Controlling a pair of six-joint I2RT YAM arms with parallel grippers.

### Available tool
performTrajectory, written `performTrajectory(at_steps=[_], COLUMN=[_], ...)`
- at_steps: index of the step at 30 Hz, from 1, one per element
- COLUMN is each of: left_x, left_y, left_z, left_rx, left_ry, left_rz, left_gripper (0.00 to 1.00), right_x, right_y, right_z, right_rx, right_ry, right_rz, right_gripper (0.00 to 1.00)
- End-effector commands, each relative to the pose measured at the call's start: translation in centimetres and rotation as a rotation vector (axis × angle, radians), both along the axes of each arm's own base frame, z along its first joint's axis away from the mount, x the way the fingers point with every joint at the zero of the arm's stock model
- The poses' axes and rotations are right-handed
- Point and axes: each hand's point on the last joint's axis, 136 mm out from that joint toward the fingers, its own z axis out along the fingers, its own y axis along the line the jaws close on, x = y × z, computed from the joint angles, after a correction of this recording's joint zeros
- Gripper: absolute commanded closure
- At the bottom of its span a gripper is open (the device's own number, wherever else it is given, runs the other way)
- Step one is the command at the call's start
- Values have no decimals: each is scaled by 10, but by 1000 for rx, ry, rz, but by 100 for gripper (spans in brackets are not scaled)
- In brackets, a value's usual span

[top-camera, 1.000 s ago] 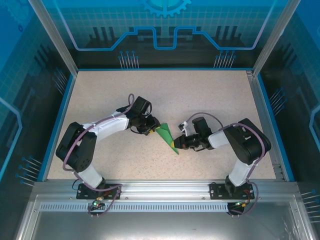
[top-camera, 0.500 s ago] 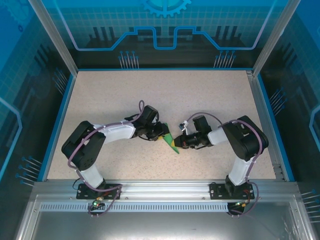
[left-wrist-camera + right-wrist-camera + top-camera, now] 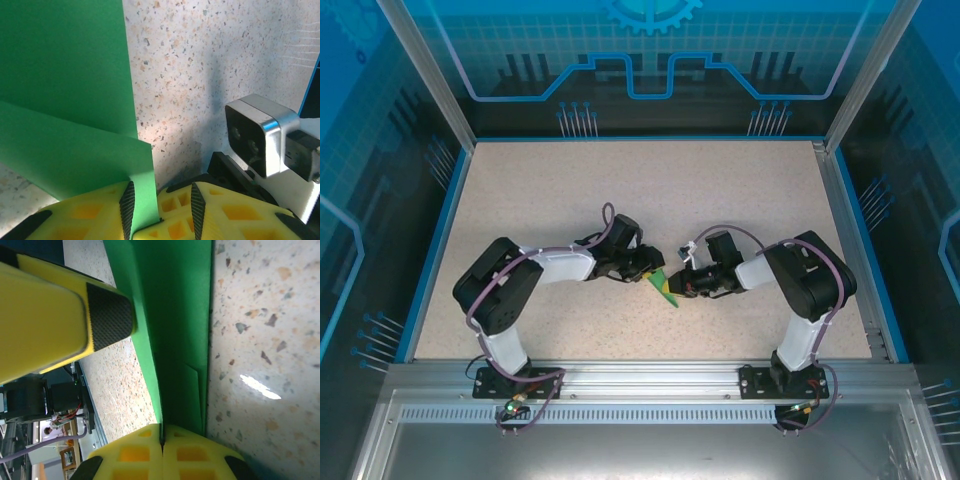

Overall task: Fold a paper plane with a square sheet of paper (pick it up from the middle)
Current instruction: Fold the wing for the fifth time at the center of the table.

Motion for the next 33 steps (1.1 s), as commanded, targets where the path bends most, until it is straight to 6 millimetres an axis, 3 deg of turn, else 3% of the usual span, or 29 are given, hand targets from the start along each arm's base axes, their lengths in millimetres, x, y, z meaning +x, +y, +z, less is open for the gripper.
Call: performTrajectory(at_steps=[1, 10, 16, 25, 28, 33], left_x=[0, -3, -18, -20, -19, -20], left_y=[-5, 2, 12, 15, 14, 15], left_z=[-8, -35, -56, -59, -58, -58], left_rx=[-4, 56, 105, 122, 121, 126], left_ry=[3, 61, 130, 142, 140, 147], left_rz=[-10, 5, 7, 5, 4, 3], left_gripper=[61, 62, 63, 64, 64, 64], right_x=[-20, -23, -20, -31, -35, -48], right_y=[-28, -32, -25, -20, -18, -23], right_z=[-50, -54, -35, -12, -10, -27], right_rx=[-191, -219, -214, -205, -205, -309], right_ry=[162, 184, 150, 109, 99, 117], right_rz=[-80, -98, -71, -2, 16, 56], right_gripper=[100, 99, 92, 85, 91, 94])
